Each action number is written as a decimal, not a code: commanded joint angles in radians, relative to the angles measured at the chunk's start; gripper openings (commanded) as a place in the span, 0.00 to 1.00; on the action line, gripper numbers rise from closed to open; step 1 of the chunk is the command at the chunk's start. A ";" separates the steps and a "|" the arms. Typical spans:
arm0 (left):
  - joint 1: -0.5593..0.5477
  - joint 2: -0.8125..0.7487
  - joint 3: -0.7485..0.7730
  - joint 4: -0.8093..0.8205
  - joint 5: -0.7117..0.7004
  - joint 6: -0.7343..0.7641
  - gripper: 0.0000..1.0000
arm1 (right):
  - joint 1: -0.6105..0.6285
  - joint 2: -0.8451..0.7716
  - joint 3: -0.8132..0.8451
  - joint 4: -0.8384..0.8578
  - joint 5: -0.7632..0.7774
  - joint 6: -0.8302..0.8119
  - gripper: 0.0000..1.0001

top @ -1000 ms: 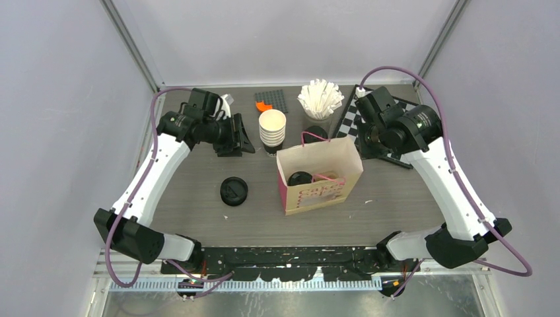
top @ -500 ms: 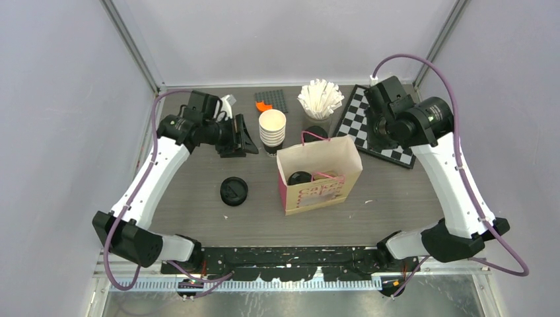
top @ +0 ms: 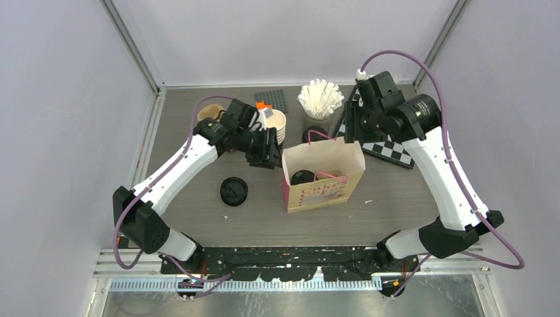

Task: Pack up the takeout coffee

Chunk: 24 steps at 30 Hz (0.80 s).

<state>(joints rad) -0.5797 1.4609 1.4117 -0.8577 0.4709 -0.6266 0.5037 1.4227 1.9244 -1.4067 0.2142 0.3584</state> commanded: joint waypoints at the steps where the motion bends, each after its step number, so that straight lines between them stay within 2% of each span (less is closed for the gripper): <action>1: -0.021 0.032 0.031 0.054 -0.001 -0.009 0.47 | -0.002 -0.059 -0.093 0.020 -0.026 -0.014 0.59; 6: -0.034 0.059 0.043 0.067 -0.001 -0.006 0.47 | -0.011 -0.083 -0.191 0.021 0.049 -0.015 0.59; 12: -0.065 0.095 0.068 0.070 0.008 -0.003 0.47 | -0.044 -0.075 -0.243 0.029 0.038 -0.028 0.56; 13: -0.069 0.097 0.071 0.073 0.009 -0.004 0.47 | -0.049 -0.074 -0.251 0.039 0.026 -0.031 0.51; 15: -0.076 0.100 0.075 0.076 0.010 -0.004 0.47 | -0.057 -0.077 -0.264 0.051 0.017 -0.036 0.28; 17: -0.077 0.098 0.082 0.069 0.009 0.000 0.47 | -0.071 -0.075 -0.252 0.023 0.047 -0.043 0.13; 20: -0.077 0.080 0.103 0.033 -0.045 0.023 0.47 | -0.117 -0.082 -0.237 -0.031 0.084 -0.064 0.06; 24: -0.064 0.067 0.153 -0.046 -0.144 0.056 0.48 | -0.188 -0.104 -0.234 -0.072 0.102 -0.099 0.04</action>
<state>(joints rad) -0.6544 1.5650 1.4872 -0.8490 0.4179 -0.6136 0.3717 1.3685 1.6588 -1.4265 0.2676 0.3054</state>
